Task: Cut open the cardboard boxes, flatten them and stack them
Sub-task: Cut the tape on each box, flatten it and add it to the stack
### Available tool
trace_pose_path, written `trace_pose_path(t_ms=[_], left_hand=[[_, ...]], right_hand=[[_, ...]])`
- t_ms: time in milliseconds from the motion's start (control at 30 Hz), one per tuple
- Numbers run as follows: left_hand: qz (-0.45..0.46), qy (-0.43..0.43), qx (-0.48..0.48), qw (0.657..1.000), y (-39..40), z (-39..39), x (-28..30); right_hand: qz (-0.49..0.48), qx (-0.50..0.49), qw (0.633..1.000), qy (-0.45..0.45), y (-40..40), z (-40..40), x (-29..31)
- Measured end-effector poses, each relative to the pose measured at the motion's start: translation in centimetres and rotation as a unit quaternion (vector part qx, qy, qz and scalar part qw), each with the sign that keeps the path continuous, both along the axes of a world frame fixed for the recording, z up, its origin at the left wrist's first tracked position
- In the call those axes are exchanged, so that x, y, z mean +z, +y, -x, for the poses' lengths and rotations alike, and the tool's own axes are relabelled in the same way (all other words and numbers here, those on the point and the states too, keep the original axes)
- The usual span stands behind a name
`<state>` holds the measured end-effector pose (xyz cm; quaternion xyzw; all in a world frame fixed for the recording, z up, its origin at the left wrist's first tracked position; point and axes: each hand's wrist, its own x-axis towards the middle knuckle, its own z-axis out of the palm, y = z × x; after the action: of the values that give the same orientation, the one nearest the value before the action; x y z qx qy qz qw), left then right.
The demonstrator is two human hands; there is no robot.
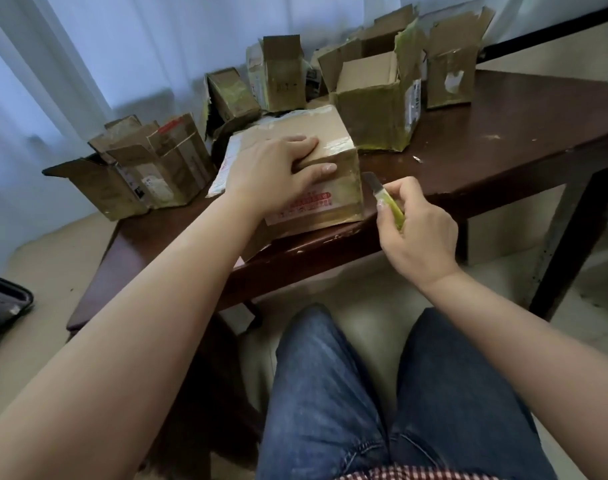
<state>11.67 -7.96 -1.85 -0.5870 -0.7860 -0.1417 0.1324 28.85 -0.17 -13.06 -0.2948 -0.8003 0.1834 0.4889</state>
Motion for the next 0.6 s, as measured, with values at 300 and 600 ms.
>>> trace_pose_path(t_ms=[300,600], left_hand=[[0.001,-0.008,-0.008,1.0,0.0,0.1,0.0],[0.008,-0.002,-0.006,1.0,0.1,0.3,0.1]], right_hand=[[-0.044,-0.018,0.999,0.001,0.1,0.3,-0.1],[-0.066,-0.035,0.997,0.024,-0.4,0.9,-0.8]])
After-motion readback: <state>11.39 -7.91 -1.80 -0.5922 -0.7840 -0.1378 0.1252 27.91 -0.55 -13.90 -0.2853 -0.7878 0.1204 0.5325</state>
